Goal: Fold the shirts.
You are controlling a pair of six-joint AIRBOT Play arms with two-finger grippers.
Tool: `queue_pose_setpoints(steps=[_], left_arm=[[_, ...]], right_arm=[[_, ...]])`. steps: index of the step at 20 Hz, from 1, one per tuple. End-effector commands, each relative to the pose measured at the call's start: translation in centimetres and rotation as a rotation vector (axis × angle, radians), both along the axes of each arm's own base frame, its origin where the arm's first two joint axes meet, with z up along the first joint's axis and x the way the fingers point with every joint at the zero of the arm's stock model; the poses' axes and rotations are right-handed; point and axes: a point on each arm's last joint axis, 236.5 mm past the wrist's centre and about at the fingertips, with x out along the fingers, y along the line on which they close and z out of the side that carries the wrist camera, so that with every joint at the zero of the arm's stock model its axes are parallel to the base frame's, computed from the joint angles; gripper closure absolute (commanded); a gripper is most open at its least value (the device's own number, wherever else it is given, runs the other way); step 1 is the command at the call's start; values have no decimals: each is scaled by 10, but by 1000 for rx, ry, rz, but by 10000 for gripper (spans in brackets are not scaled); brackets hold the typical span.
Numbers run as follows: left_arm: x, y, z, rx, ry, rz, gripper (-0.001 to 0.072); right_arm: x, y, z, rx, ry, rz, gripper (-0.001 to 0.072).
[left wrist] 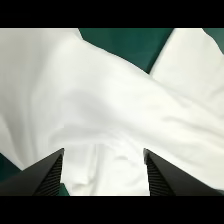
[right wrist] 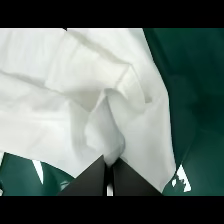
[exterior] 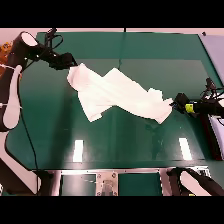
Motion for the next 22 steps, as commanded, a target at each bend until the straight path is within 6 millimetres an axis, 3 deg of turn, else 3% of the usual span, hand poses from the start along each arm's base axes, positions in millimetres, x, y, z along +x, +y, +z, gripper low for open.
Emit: queue_pose_setpoints(steps=[1,2,3,7,11,14,18,19,20,22], left_arm=[[-49,19,3,-23,215,-18,375],[-66,25,2,-21,283,-37,626],[-81,28,1,-19,349,-47,684],[-113,31,0,127,406,-49,685],[-162,3,-2,133,374,-42,685],[-206,-13,-24,12,341,78,685],[-232,-33,-70,-122,272,280,680],[-240,-46,-84,-136,283,281,416],[-248,-58,-97,-137,287,280,7],[-253,-76,-112,-152,285,323,10]], right_arm=[[14,-7,-15,-18,5,19,693],[17,-12,-19,-23,8,13,694],[20,-17,-22,-31,3,4,694],[22,-26,-32,-47,9,11,694],[20,-43,-33,-53,9,-25,694],[18,-54,-33,-60,5,-38,694],[21,-53,-31,-50,-4,-45,694],[21,-53,-31,-51,-7,-47,693],[22,-53,-31,-49,-9,-49,694],[23,-54,-30,-48,-12,-53,694]])
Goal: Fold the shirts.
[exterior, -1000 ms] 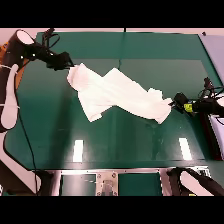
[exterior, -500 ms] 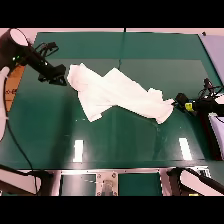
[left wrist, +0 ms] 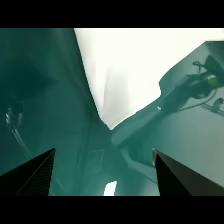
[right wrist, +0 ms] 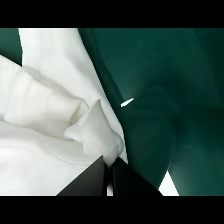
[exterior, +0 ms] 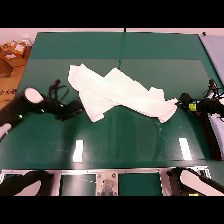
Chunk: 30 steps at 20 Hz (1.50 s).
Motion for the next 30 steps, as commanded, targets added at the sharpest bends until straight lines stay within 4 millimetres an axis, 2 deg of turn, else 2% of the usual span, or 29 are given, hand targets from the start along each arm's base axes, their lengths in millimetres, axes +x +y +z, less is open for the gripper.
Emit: queue_pose_setpoints(steps=[1,4,5,8,9,10,11,12,13,14,17,19,20,21,23,24,25,26,28,30], left_arm=[[-5,-26,-28,-34,-44,130,11],[-16,-54,-49,-35,-12,103,11],[-14,-60,-57,-44,-3,127,11],[9,-55,-61,-50,-52,218,13],[14,-53,-60,-48,-73,232,181],[16,-52,-59,-45,-84,231,454],[15,-52,-59,-44,-84,228,495],[13,-54,-60,-45,-76,218,498],[9,-55,-61,-42,-67,196,609],[4,-57,-62,-36,-63,165,684],[-4,-62,-58,-4,-81,17,685],[-3,-53,-42,42,-64,-97,686],[2,-38,-25,85,-70,-146,686],[11,-18,-5,149,-89,-171,686],[30,44,60,337,-173,-176,686],[38,76,106,436,-250,-163,686],[43,103,160,529,-348,-139,686],[44,120,213,602,-464,-132,686],[35,131,329,666,-747,-115,686],[5,136,440,666,-1027,-42,686]], right_arm=[[3,-1,1,-1,-12,-8,694],[4,-1,2,-2,-15,-10,694],[4,-1,2,0,-16,-10,694],[4,-1,2,0,-16,-10,694],[4,-1,2,0,-16,-10,694],[4,0,2,5,-18,-12,694],[5,0,3,10,-20,-15,694],[5,1,3,12,-21,-16,694],[5,1,3,12,-22,-16,694],[6,0,4,10,-24,-18,694],[6,0,5,1,-30,-4,694],[7,5,16,9,-31,35,694],[9,8,29,14,-41,57,694],[13,9,50,4,-74,78,694],[25,6,113,-49,-199,95,694],[29,5,152,-89,-282,101,694],[30,6,200,-128,-379,96,694],[28,7,248,-169,-478,88,694],[8,14,359,-265,-718,58,694],[-28,26,453,-355,-936,28,694]])
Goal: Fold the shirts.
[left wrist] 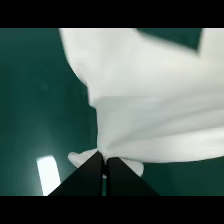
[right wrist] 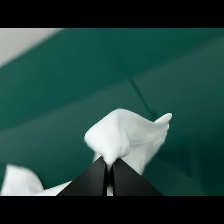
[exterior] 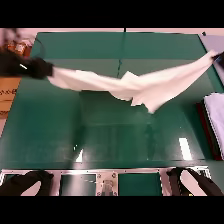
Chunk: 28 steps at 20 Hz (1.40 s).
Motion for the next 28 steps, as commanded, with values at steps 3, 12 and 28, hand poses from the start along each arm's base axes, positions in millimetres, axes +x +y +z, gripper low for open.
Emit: queue_pose_setpoints(steps=[3,12,28], left_arm=[[-116,54,256,114,-655,41,686],[-81,53,238,211,-650,24,685],[234,-109,-232,-155,177,-213,684]], right_arm=[[-119,32,235,-174,-578,-109,694],[-131,31,256,-178,-629,-137,694],[122,-45,-314,163,409,-178,693]])
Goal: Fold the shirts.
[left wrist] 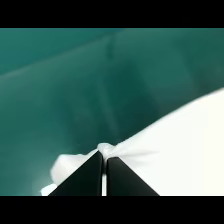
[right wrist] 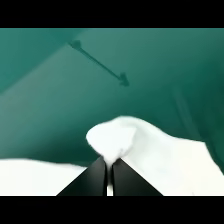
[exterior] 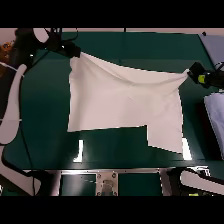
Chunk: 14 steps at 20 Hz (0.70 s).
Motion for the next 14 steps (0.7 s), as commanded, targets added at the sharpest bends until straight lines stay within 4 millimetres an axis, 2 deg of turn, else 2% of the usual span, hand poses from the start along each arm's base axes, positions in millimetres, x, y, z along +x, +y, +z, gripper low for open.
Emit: queue_pose_setpoints(steps=[1,2,4,5,6,7,8,10,11,12,13,14], left_arm=[[16,-36,-78,-176,134,4,684],[13,-38,-83,-196,159,2,684],[7,-33,-81,-217,213,20,683],[2,-28,-75,-225,247,24,674],[-5,-22,-67,-225,285,18,377],[-11,-15,-58,-227,318,18,149],[-21,-6,-50,-220,357,6,151],[-40,10,-43,-202,427,-10,154],[-49,17,-41,-196,456,-12,235],[-57,24,-39,-191,484,-15,424],[-65,30,-40,-185,516,-17,619],[-74,35,-40,-177,551,-23,684]], right_arm=[[22,2,-83,17,111,-3,694],[27,1,-86,17,113,-3,693],[32,-5,-74,10,96,-1,677],[30,-8,-65,0,104,37,546],[24,-10,-56,-10,118,85,422],[15,-13,-47,-1,137,117,410],[4,-18,-38,19,158,128,431],[-20,-30,-24,58,189,122,580],[-32,-36,-17,76,201,109,591],[-42,-41,-10,86,213,98,625],[-52,-43,-6,84,224,100,693],[-62,-42,-2,87,238,106,694]])
